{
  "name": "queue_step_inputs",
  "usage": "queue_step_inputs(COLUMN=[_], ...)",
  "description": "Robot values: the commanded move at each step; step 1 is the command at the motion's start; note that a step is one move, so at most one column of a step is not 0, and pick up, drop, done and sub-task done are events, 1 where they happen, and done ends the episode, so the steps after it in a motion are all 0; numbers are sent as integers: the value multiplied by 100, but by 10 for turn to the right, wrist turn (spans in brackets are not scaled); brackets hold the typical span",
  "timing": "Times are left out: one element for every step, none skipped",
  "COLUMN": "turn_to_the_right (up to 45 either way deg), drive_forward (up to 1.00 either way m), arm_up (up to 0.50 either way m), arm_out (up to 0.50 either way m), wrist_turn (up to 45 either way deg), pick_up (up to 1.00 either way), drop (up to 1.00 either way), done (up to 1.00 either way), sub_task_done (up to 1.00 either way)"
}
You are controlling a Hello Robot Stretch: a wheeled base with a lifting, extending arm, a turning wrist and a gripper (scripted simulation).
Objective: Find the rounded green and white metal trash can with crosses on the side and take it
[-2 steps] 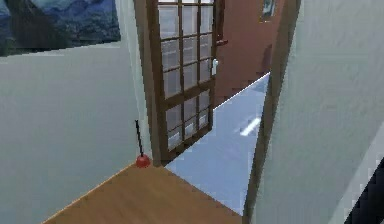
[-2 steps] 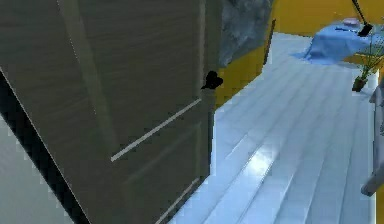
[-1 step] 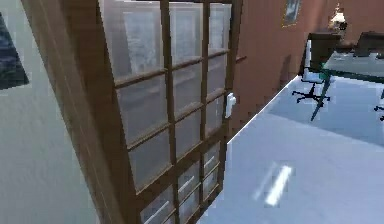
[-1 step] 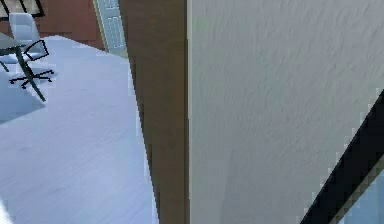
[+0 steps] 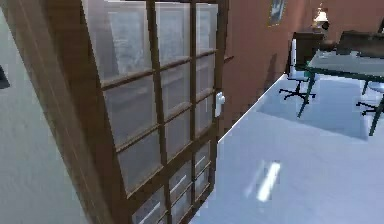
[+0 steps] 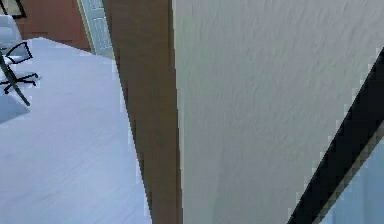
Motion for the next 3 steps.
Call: queue_step_inputs(turn_to_the_right=[0, 330, 0], drive_forward=[25, 0, 15], arm_up=[0, 0, 0], arm_out=[0, 0, 0], wrist_turn=[0, 0, 0], pick_up=[0, 0, 0], drop=[0, 0, 0], done=[0, 0, 0], sub_task_done=[0, 0, 0])
